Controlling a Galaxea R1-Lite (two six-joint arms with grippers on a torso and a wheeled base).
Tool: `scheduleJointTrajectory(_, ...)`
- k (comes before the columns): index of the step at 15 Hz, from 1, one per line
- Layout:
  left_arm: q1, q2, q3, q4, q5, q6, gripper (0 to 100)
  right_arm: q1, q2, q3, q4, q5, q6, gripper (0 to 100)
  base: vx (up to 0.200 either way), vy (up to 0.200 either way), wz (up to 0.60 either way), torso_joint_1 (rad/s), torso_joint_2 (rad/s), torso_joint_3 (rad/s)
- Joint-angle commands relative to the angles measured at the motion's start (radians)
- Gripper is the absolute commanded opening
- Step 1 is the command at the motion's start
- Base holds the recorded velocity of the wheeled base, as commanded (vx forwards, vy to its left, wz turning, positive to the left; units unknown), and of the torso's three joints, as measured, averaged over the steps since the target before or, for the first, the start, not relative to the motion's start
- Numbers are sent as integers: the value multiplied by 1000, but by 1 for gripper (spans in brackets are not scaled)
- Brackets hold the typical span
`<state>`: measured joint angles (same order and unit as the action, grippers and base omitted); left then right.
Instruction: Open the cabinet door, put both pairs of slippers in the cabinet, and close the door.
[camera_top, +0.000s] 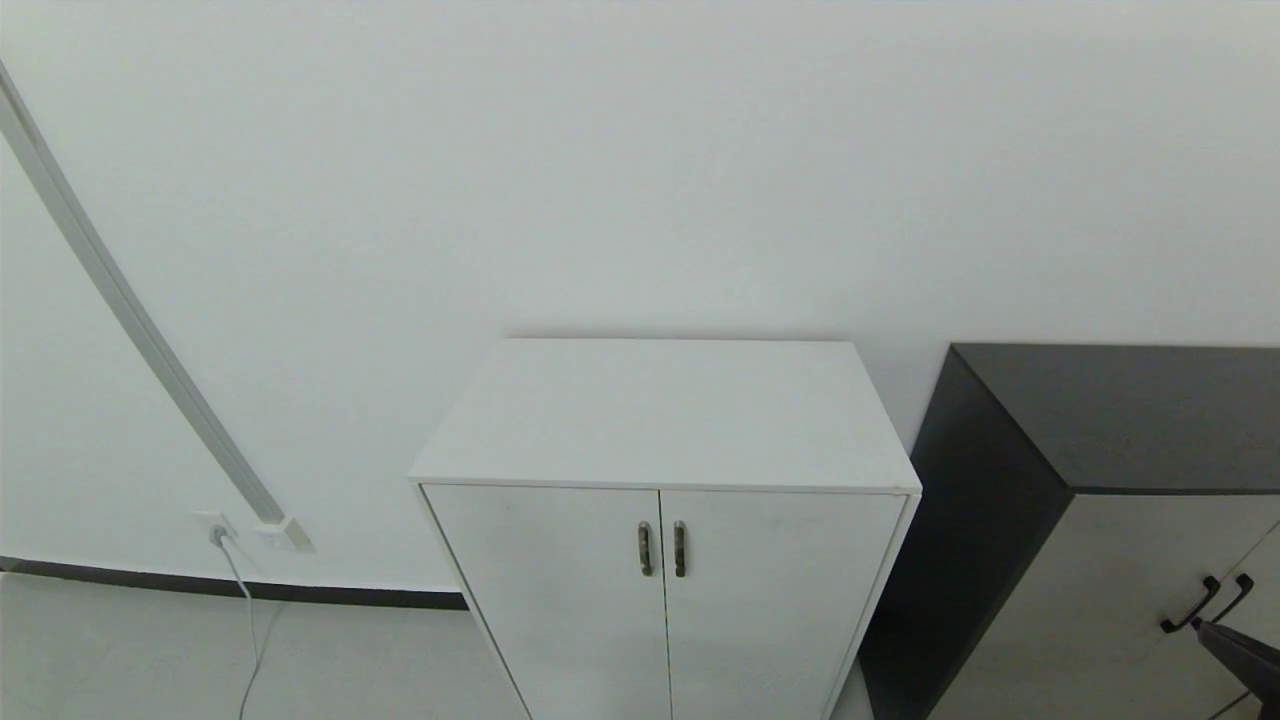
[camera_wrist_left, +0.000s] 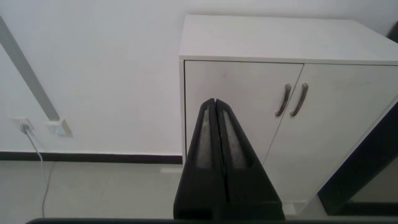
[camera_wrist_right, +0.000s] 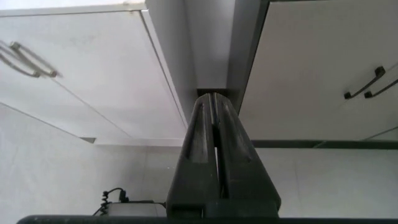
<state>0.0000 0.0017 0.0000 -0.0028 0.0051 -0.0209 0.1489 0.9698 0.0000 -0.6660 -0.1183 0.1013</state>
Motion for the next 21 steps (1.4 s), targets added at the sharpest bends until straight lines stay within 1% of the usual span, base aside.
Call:
scheduleJointTrajectory(1,0,0,0,0,1,-1,0,1,-123,0,62,8,-2,0,0,0,0,0,0,0)
scheduleJointTrajectory(2,0,0,0,0,1,-1,0,1,-140,0,78,14,-2,0,0,0,0,0,0,0)
scheduleJointTrajectory(6,0,0,0,0,-1,-1,0,3,-293,0,279,91,-2,0,0,0,0,0,0,0)
scheduleJointTrajectory(8,0,0,0,0,-1,-1,0,4,-362,-5,376,111,-2,0,0,0,0,0,0,0)
scheduleJointTrajectory(10,0,0,0,0,-1,-1,0,6,-416,-5,434,117,-3,0,0,0,0,0,0,0)
scheduleJointTrajectory(12,0,0,0,0,1,-1,0,6,-451,-2,462,117,-3,0,0,0,0,0,0,0)
scheduleJointTrajectory(17,0,0,0,0,-1,-1,0,6,-549,-2,583,115,-17,0,0,0,0,0,0,0)
scheduleJointTrajectory(21,0,0,0,0,-1,-1,0,6,-580,-2,625,114,-26,0,0,0,0,0,0,0)
